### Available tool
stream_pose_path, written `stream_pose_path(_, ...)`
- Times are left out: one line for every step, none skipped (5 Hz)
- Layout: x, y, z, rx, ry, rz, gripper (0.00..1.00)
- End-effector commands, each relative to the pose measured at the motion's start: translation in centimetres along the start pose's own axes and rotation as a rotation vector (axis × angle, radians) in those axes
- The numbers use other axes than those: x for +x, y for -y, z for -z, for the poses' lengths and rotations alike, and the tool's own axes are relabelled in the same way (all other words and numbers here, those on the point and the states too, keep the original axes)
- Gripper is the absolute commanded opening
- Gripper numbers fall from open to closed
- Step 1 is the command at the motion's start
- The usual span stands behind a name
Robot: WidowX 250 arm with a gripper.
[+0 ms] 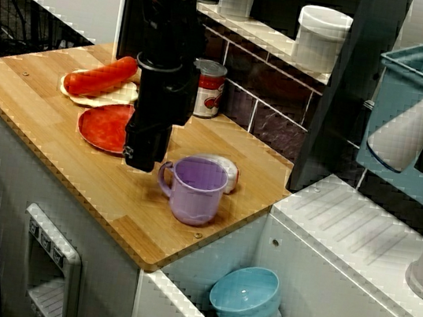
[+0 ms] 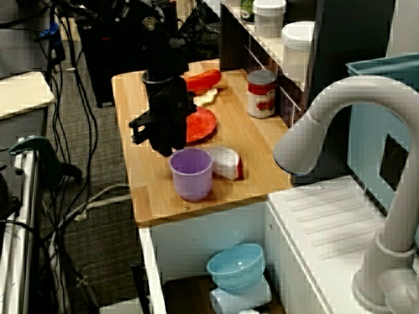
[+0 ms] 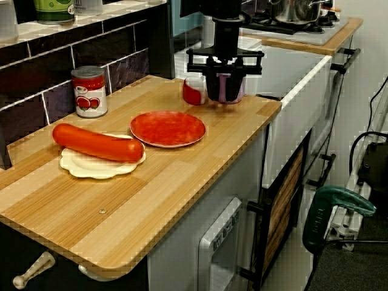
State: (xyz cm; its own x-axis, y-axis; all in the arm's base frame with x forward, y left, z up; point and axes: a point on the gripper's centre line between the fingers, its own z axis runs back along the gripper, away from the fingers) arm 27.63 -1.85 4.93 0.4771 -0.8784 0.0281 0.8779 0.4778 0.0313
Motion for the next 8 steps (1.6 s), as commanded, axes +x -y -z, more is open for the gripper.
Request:
stream_pose_path(1.1,-1.0,-0.6,0.028,0.018,0.002,0.0)
stream_pose_path(2.3,-0.4,-0.4,-0.008,0.036,0.006,0.0)
stream_pose_path(4.2,-0.1,0.1,-0.031,0.037,0.01,0.0)
stream_pose_path(6.6,0.2,0.8,-0.093,0.042,0.028,0.0)
stream_pose_path(8.9,0.5,1.4,-0.097,0.02,0.043,0.0)
stream_pose_path(10.0,0.8,2.1,-0.116,-0.005,0.051,0.0)
stream_pose_path(9.5,0.5,2.3,-0.129,-0.012,0.048,0.0)
stream_pose_path(8.3,-0.1,1.5,-0.143,0.012,0.022,0.0)
